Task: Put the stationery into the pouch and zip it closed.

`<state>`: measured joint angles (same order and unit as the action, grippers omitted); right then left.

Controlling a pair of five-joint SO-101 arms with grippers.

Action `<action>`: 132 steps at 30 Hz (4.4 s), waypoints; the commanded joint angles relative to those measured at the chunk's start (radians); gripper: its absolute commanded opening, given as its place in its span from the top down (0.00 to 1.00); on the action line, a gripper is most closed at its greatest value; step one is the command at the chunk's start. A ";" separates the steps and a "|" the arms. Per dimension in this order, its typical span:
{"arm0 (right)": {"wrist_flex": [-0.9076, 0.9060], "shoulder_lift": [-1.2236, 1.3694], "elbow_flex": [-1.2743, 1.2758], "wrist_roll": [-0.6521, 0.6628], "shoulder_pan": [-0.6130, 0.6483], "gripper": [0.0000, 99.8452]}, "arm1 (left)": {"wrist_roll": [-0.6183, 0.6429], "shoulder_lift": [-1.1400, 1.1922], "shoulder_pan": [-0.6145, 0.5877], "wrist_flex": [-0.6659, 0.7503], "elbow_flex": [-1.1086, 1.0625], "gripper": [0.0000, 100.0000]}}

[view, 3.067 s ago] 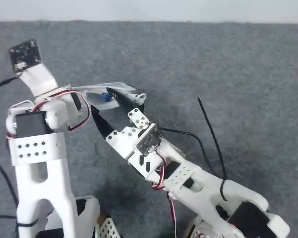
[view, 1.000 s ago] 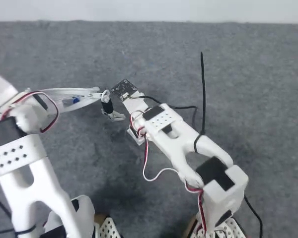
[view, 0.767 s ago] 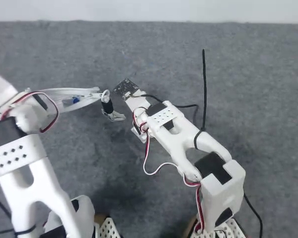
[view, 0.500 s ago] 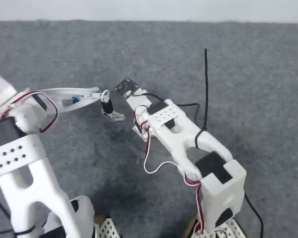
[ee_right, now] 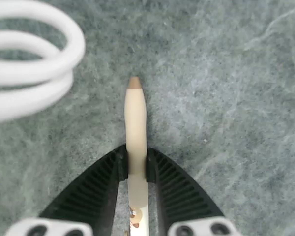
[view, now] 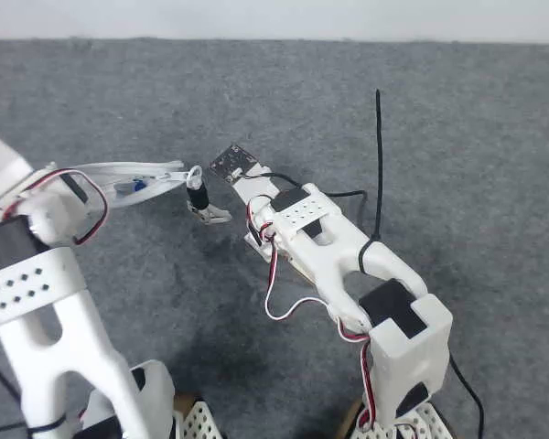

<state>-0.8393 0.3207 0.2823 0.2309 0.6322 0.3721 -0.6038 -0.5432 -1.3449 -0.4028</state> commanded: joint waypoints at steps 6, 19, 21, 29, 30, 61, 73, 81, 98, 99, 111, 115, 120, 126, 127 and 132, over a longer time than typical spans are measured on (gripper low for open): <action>-0.016 -0.033 -0.046 0.003 -0.012 0.99 | 0.012 -0.014 -0.009 0.034 0.024 0.99; -0.189 -0.378 -0.040 0.009 -0.012 0.99 | 0.015 -0.014 -0.006 0.034 0.024 0.99; -0.209 -0.421 -0.040 0.009 -0.007 0.99 | 0.015 -0.014 -0.005 0.034 0.024 0.99; -0.392 -0.685 -0.040 0.000 0.024 0.99 | 0.017 -0.015 0.054 0.034 0.035 0.99; -0.418 -0.725 -0.040 -0.003 0.038 0.99 | 0.017 -0.015 0.068 0.034 0.041 0.99; 0.615 -1.900 0.876 -0.559 0.062 0.99 | 0.005 -0.014 0.351 -0.069 0.136 0.99; 1.067 -1.847 0.976 -0.554 0.125 0.99 | 0.005 -0.014 0.350 -0.046 0.097 0.99; 1.310 -1.512 0.887 -0.554 0.125 0.99 | 0.003 -0.014 0.347 -0.044 0.081 0.99; 1.747 -0.947 0.821 -0.552 0.077 0.99 | 0.003 -0.014 0.347 -0.044 0.079 0.99; 1.750 -0.931 0.822 -0.552 0.079 0.99 | 0.003 -0.014 0.347 -0.044 0.079 0.99; 1.728 -0.858 0.973 -0.450 0.191 0.99 | 0.003 -0.014 0.345 -0.044 0.077 0.99; 1.555 -0.837 0.945 -0.336 0.249 0.99 | 0.002 -0.014 0.344 -0.044 0.076 0.99; 1.374 -0.845 0.893 -0.324 0.251 0.92 | 0.002 -0.014 0.305 -0.044 0.068 0.99; 1.307 -0.880 0.899 -0.322 0.251 0.78 | 0.002 -0.014 0.304 -0.034 0.067 0.99; 1.282 -0.901 0.899 -0.322 0.251 0.79 | 0.002 -0.012 0.304 -0.034 0.067 0.99; 1.084 -1.092 0.899 -0.328 0.239 0.82 | 0.002 -0.014 0.296 -0.032 0.067 0.99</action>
<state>0.3744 -0.6398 1.2029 -0.1036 0.8823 0.3828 -0.6038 -0.2286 -1.4185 -0.3583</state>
